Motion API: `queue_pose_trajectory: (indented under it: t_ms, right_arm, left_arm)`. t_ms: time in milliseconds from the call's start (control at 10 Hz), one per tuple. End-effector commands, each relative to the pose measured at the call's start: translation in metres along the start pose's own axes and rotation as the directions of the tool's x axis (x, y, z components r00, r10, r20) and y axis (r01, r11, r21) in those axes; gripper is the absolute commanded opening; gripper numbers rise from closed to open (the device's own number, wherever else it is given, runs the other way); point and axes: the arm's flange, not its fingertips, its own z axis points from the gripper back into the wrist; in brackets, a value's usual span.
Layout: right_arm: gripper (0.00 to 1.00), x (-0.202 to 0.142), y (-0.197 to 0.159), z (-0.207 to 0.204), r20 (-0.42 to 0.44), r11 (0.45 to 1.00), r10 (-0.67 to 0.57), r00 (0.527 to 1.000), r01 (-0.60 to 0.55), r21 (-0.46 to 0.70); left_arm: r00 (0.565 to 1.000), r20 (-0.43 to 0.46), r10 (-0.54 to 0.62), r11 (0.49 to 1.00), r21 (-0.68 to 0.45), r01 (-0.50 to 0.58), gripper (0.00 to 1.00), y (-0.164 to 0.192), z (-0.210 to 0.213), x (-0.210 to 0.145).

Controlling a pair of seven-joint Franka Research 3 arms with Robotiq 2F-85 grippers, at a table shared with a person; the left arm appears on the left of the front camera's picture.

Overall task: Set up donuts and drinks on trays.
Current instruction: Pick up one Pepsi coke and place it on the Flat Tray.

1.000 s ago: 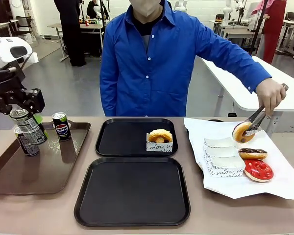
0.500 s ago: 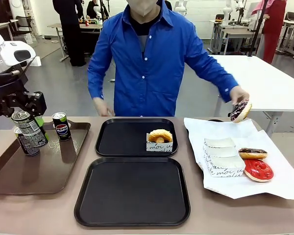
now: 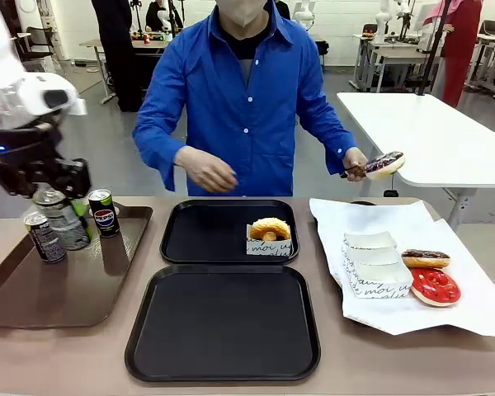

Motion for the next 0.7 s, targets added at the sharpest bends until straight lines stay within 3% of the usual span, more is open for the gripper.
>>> queue_pose_trajectory:
  t_ms: [0, 400, 600]
  right_arm:
    - [1.0, -0.001, 0.0, 0.001, -0.001, 1.0, -0.002, 1.0, 0.002, 0.015]
    - [1.0, -0.001, 0.0, 0.001, -0.001, 1.0, -0.002, 1.0, 0.002, 0.015]
    - [1.0, -0.001, 0.0, 0.001, -0.001, 1.0, -0.002, 1.0, 0.002, 0.015]
  left_arm:
    - [0.995, -0.031, -0.09, 0.994, 0.065, 0.092, 0.59, -0.059, -0.015, 0.048]
    - [0.98, 0.029, -0.195, 0.98, 0.045, 0.194, 0.59, -0.138, -0.073, 0.087]
    - [0.973, -0.002, -0.231, 0.973, 0.003, 0.231, 0.59, -0.162, -0.105, 0.106]
